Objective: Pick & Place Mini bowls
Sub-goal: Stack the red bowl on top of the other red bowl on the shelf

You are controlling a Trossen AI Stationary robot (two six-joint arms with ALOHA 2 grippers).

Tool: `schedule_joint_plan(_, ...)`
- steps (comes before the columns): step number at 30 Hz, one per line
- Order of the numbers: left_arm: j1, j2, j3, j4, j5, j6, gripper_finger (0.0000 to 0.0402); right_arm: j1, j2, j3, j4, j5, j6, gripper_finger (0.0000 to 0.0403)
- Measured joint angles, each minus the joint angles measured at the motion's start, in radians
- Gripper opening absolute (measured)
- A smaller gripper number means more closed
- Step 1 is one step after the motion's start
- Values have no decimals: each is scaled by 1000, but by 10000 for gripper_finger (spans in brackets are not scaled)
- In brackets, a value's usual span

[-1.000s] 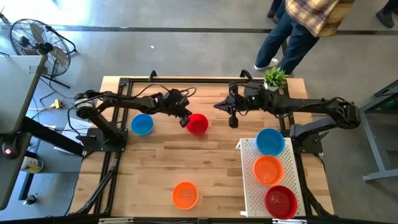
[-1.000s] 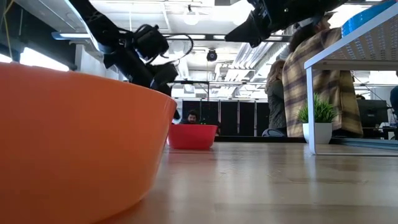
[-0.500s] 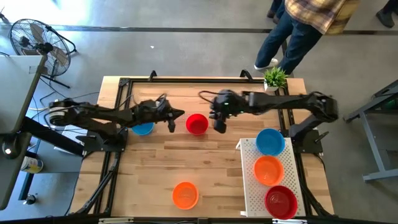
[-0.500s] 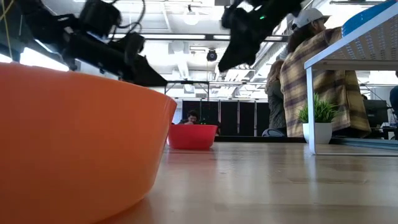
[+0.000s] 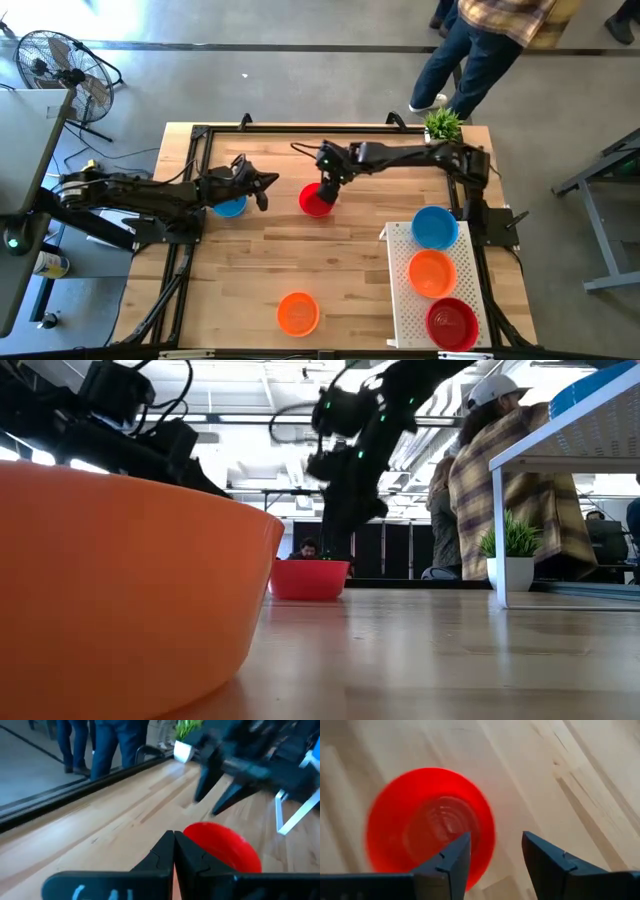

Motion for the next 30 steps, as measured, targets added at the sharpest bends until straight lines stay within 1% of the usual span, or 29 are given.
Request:
schedule_joint_plan(4,0,-11,-2,4,0,4,1,-29,52,3,22,-24,1,157)
schedule_joint_plan(8,0,-11,-3,3,-2,5,1,-38,91,3,52,-96,4,142)
schedule_joint_plan(13,0,-11,-3,2,-1,7,1,-35,130,3,67,-113,4,116)
schedule_joint_plan(16,0,-11,-3,2,-1,6,1,-36,153,3,69,-125,-1,88)
schedule_joint_plan(21,0,-11,-3,2,-1,5,1,-35,153,3,91,-140,-25,17)
schedule_joint_plan(22,0,-11,-3,2,-1,5,1,-35,151,3,89,-145,-34,9)
schedule_joint_plan(26,0,-11,-3,2,0,5,1,-35,132,23,36,-200,-34,11)
schedule_joint_plan(30,0,-11,-3,-3,1,5,1,-32,77,61,-66,-240,-44,4)
